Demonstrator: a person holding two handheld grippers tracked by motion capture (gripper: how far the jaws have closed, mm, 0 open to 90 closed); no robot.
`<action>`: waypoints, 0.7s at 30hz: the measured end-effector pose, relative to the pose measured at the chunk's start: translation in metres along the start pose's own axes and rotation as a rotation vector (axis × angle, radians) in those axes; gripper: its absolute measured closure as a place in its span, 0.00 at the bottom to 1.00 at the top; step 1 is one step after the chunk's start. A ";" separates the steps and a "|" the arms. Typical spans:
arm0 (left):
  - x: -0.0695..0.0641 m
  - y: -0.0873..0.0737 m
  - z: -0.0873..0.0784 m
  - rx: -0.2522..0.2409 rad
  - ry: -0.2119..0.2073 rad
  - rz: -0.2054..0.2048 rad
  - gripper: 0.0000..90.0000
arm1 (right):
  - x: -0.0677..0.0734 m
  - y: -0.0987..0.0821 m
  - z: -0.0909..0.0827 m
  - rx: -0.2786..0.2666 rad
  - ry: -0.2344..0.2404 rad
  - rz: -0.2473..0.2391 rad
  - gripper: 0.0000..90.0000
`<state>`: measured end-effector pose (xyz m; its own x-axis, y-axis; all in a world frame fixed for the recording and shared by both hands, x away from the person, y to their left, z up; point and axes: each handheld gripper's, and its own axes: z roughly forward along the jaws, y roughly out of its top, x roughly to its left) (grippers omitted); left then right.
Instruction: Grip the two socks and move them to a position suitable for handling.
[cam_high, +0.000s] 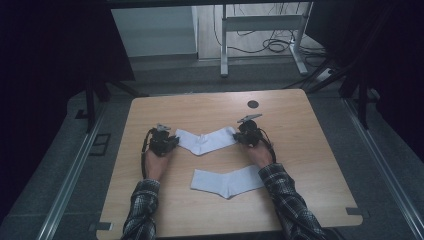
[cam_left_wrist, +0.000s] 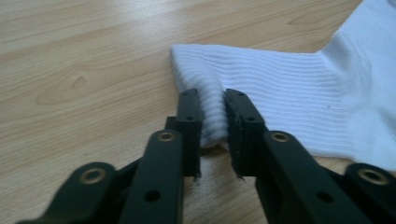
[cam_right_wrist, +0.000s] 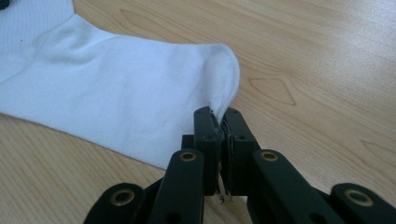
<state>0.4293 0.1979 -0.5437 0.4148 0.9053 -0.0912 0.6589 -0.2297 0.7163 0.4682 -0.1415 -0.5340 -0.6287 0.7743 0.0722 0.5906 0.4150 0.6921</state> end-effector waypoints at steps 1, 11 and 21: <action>0.000 0.000 0.000 -0.001 -0.002 -0.002 0.88 | 0.000 0.000 -0.001 0.000 -0.001 -0.005 0.95; -0.002 0.002 -0.015 -0.056 -0.026 -0.019 0.89 | 0.003 -0.004 -0.018 -0.039 0.008 -0.009 0.95; -0.018 0.012 -0.036 -0.100 -0.043 0.034 0.89 | 0.005 -0.004 -0.047 -0.084 0.005 -0.031 0.95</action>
<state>0.4078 0.1917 -0.5086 0.4639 0.8809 -0.0935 0.5791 -0.2217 0.7845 0.4387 -0.1619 -0.5028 -0.6489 0.7590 0.0533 0.5262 0.3971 0.7520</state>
